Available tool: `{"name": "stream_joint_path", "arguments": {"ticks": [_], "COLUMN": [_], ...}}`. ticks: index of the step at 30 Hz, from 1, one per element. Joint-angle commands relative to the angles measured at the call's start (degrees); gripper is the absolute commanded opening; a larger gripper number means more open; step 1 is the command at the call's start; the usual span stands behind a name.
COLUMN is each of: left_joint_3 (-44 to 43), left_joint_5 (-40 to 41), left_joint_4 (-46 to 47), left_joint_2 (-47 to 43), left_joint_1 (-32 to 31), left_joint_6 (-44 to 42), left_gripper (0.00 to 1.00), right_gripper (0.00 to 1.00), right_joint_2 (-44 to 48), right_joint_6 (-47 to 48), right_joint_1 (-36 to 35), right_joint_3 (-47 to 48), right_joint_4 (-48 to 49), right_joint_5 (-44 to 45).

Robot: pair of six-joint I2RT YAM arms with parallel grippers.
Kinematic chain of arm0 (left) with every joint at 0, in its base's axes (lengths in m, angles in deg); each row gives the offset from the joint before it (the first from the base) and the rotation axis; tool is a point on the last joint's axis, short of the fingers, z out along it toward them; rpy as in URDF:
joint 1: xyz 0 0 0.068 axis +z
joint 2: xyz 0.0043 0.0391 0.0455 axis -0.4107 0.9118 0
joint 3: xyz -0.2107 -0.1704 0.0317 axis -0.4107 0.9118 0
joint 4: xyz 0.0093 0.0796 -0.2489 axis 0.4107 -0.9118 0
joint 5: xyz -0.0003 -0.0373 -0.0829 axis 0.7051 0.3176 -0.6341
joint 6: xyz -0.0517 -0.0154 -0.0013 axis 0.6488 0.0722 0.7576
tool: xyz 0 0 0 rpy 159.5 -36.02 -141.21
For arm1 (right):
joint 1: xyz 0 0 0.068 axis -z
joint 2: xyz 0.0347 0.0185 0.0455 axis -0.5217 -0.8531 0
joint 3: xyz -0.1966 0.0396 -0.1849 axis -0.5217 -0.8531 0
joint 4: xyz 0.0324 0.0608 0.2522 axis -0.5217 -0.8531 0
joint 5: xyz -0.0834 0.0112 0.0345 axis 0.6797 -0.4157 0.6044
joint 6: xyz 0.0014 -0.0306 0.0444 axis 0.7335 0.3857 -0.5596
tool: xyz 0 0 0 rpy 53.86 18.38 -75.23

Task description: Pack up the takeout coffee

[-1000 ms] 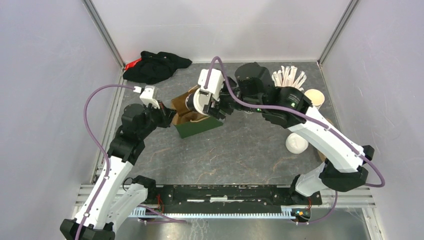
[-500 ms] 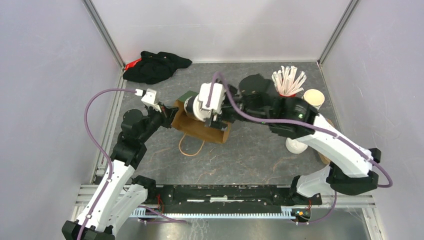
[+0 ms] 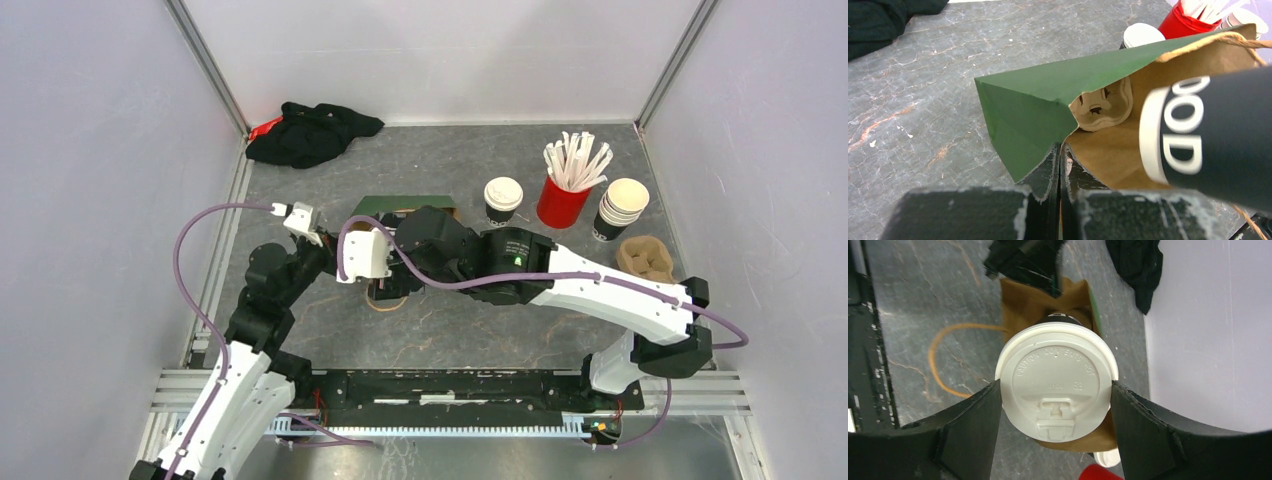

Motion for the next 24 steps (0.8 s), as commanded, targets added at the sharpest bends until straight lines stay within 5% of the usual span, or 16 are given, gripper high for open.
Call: {"name": "stream_joint_path", "arguments": {"ticks": [1, 13, 24], "left_joint_3": [2.6, 2.0, 2.0], "left_joint_5": [0.7, 2.1, 3.3], "left_joint_4": [2.8, 1.6, -0.3], "left_joint_2": [-3.2, -3.1, -5.0], "left_joint_1": [-0.2, -0.2, -1.0], "left_joint_6": [-1.3, 0.0, 1.0], "left_gripper": [0.02, 0.02, 0.02], "right_gripper": [0.51, 0.50, 0.50], "right_joint_2": [-0.8, -5.0, -9.1], "right_joint_6": [4.7, 13.7, 15.4], "right_joint_1": [-0.1, -0.1, 7.9], "right_joint_3": [1.1, -5.5, -8.8], "right_joint_4": [0.2, 7.8, 9.0], "right_joint_5": [6.0, 6.2, 2.4]}}
